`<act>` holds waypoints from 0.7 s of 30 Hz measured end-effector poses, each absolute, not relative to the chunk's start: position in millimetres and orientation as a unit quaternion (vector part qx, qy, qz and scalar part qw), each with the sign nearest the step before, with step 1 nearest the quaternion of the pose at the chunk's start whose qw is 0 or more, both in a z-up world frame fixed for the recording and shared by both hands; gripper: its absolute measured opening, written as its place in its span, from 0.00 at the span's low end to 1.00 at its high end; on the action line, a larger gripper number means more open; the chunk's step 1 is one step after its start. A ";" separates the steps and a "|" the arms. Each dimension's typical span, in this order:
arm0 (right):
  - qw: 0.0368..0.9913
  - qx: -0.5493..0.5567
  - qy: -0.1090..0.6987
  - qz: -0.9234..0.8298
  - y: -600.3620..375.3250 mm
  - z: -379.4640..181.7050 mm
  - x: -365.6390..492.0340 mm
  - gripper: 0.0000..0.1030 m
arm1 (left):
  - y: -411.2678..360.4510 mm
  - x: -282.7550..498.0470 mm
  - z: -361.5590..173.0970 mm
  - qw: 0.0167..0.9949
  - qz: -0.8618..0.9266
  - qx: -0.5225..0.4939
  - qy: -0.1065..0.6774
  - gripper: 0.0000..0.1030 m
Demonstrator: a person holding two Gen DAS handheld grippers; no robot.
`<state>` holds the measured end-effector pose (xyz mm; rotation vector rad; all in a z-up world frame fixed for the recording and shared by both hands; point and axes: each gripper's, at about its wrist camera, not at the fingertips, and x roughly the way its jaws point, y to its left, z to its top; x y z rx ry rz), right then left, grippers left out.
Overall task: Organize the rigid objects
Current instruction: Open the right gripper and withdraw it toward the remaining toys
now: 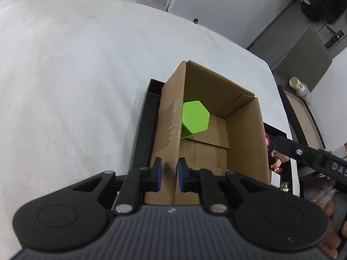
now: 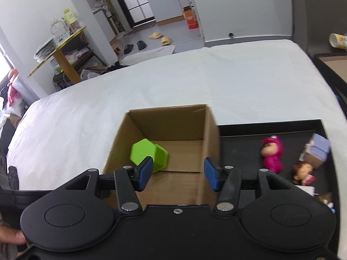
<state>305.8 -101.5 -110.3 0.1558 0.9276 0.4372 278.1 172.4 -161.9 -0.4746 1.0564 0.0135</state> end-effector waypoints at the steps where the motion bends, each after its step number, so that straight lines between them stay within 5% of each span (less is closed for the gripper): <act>1: 0.870 0.076 0.442 0.204 -108.1 -110.2 305.0 0.52 | 172.2 277.8 -162.2 0.837 0.008 -0.224 0.499 0.12; 21: 0.882 0.076 0.447 0.124 -206.4 -144.0 288.7 0.52 | 160.7 277.0 -163.6 0.839 0.028 -0.202 0.504 0.12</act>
